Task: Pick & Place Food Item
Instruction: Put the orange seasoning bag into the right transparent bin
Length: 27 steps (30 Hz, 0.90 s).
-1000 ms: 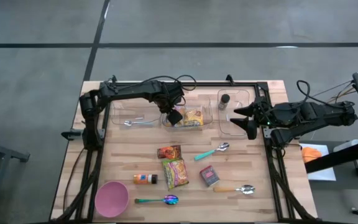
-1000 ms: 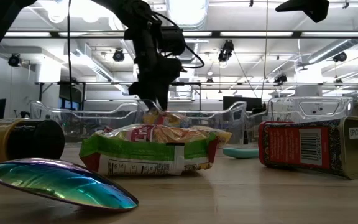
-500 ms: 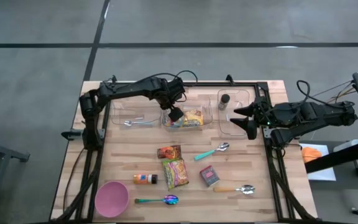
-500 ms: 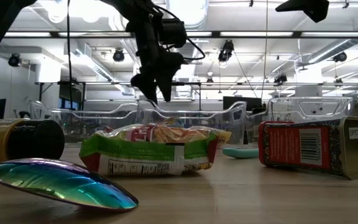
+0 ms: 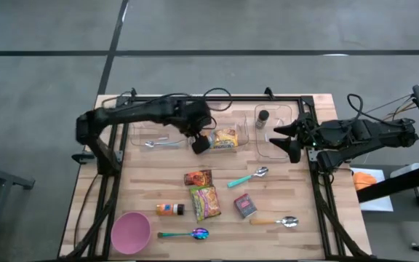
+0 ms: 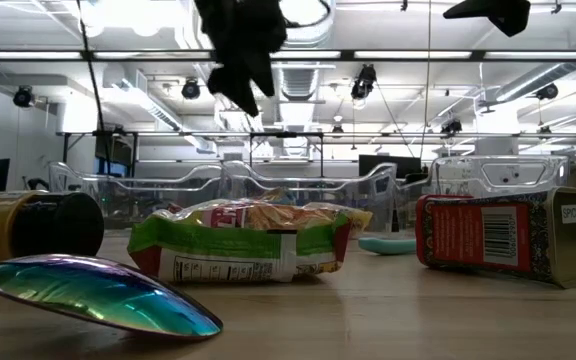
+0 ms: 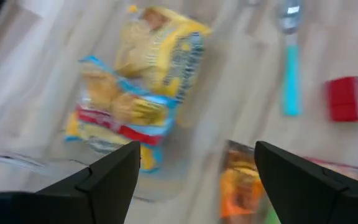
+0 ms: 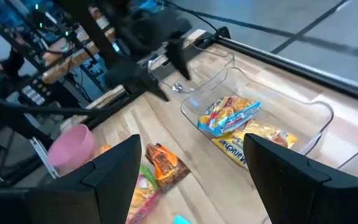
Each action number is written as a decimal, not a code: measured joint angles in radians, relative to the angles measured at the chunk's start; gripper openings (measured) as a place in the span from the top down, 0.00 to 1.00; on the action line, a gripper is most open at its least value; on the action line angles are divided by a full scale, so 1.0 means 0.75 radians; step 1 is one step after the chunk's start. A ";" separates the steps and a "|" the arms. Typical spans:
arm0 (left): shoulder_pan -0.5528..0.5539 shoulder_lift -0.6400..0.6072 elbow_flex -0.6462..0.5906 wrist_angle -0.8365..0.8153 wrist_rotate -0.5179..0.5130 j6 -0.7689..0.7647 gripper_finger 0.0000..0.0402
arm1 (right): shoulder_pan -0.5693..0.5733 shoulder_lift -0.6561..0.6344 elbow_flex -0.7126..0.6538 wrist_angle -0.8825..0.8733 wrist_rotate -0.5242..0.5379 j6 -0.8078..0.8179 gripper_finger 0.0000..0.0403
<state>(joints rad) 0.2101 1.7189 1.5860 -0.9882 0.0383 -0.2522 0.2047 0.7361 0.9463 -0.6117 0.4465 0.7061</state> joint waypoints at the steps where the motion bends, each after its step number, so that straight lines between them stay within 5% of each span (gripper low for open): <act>1: -0.019 -0.027 -0.024 0.002 0.001 -0.036 0.19 | 0.000 0.000 0.000 0.001 0.000 0.032 0.31; 10: -0.166 -0.254 -0.286 -0.024 0.039 -0.267 0.22 | 0.000 0.116 0.001 -0.004 -0.076 0.355 0.31; 17: -0.187 -0.405 -0.569 0.022 0.148 -0.565 0.38 | -0.001 0.280 0.001 0.034 -0.117 0.592 0.31; 27: -0.243 -0.443 -0.760 0.106 0.234 -0.615 0.58 | 0.000 0.489 0.001 0.249 -0.201 0.625 0.31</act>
<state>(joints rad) 0.0275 1.3864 1.0161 -0.9087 0.2141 -0.7131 0.2047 1.1025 0.9469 -0.4247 0.2954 1.1750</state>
